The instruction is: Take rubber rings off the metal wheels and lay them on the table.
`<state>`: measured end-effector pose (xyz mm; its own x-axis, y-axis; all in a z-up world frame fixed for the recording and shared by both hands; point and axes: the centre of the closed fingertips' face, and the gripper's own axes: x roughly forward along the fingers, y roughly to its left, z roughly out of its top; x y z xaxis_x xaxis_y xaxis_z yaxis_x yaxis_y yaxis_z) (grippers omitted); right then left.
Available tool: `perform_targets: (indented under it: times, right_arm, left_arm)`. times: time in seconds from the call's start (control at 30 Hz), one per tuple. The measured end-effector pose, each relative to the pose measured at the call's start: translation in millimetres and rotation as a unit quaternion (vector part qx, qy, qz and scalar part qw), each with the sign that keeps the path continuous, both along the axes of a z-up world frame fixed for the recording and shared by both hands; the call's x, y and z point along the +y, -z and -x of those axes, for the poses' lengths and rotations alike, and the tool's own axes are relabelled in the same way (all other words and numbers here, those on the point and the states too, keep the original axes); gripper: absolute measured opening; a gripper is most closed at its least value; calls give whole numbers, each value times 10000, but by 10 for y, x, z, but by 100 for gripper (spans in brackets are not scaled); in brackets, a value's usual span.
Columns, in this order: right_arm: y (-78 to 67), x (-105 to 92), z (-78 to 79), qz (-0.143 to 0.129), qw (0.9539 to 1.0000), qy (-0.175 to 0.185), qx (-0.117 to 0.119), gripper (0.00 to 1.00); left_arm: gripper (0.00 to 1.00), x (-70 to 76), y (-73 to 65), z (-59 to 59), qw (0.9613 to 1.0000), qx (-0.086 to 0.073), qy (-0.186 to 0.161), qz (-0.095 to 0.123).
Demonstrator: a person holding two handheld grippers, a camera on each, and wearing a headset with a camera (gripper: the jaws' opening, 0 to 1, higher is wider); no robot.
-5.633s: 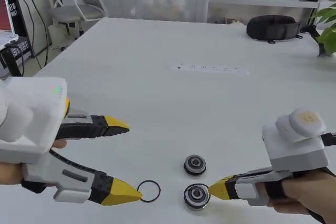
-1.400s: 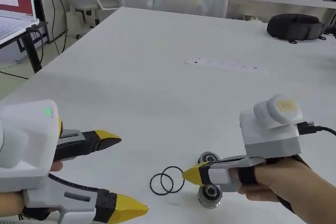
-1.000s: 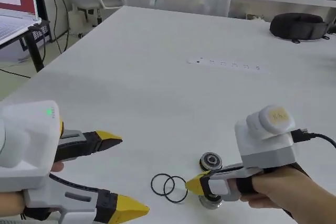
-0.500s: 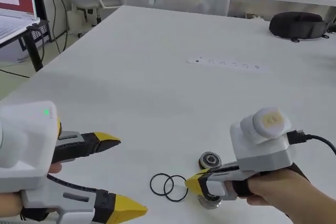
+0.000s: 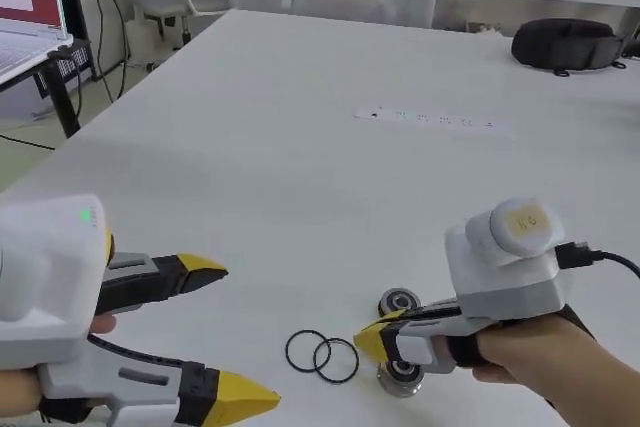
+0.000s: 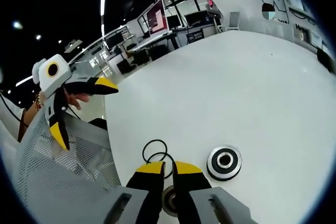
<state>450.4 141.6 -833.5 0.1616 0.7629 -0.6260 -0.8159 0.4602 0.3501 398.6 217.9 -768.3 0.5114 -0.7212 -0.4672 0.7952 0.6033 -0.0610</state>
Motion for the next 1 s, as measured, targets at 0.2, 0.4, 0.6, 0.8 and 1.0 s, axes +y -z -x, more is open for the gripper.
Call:
perform_targets:
  times: [0.2,0.4,0.6,0.8,1.0]
  right_arm:
    - [-119,-13,-60,-159,9998,115,-97,5]
    - [-227,-26,-107,-323,9991,220,-172,6]
    - [-386,-57,-184,-558,9972,415,-282,6]
    - [-547,-123,-303,-858,9933,685,-349,7]
    - [-641,-218,-397,-997,9900,916,-394,7]
  left_arm:
    - [74,-3,8,5,10000,35,12,8]
    - [74,0,6,2,10000,38,-2,24]
    - [74,-3,11,8,10000,47,12,17]
    - [74,1,13,9,10000,54,8,12]
    - [74,0,21,14,10000,69,17,-11]
